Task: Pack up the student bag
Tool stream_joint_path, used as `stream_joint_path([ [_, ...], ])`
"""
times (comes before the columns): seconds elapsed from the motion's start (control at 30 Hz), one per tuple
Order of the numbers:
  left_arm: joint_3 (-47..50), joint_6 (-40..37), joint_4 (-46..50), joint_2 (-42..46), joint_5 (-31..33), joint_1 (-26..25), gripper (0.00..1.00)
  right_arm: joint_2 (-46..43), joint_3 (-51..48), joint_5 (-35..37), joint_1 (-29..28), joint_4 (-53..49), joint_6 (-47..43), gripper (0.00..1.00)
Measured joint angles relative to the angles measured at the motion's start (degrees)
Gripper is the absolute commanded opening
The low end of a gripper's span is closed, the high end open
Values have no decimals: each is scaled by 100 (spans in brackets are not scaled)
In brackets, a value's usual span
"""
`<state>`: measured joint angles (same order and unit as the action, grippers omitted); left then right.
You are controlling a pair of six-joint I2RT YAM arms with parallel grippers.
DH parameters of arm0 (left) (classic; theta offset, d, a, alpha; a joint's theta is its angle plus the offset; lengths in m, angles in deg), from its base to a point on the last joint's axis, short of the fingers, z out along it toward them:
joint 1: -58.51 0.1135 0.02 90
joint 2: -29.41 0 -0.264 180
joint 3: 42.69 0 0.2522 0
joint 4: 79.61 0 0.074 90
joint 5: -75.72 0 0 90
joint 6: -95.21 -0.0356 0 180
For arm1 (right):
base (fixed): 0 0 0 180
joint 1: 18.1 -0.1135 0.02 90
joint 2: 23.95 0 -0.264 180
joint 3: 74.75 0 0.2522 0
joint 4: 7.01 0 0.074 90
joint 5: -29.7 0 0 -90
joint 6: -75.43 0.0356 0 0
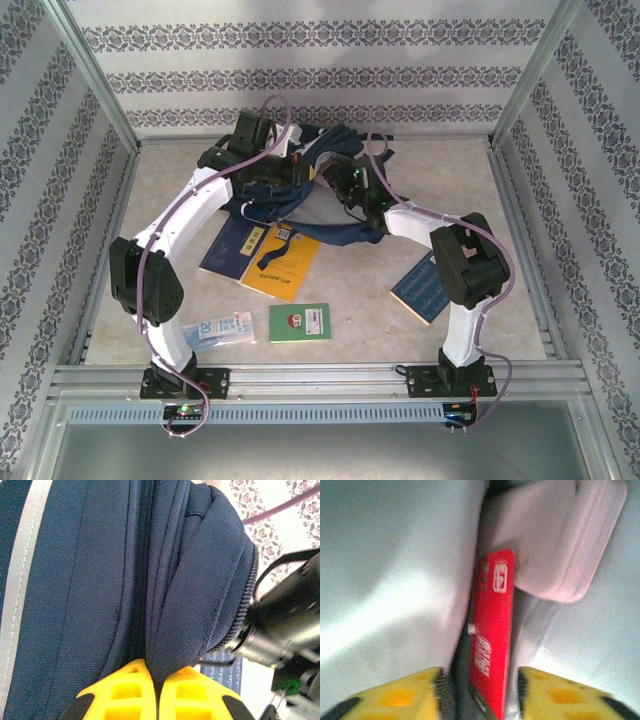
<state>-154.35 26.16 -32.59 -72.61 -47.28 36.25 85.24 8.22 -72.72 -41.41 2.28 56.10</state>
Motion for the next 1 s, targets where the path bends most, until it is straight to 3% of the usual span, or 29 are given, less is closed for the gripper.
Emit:
stream_joint_path([
  [0.2, 83, -352, 374, 35, -57, -411, 45, 55, 37, -361, 199, 302, 129, 25],
  [0.37, -345, -592, 848, 2, 149, -619, 62, 114, -13, -402, 201, 385, 251, 21],
  [0.8, -2929, -1279, 1910, -1617, 1550, -1054, 70, 114, -227, -520, 210, 643, 319, 20],
  [0.93, -3163, -1443, 2135, -1932, 2015, -1281, 68, 114, -227, -546, 210, 645, 365, 20],
  [1.0, -3189, -1497, 2170, -2022, 2258, -1353, 63, 114, -227, -564, 210, 643, 402, 19],
])
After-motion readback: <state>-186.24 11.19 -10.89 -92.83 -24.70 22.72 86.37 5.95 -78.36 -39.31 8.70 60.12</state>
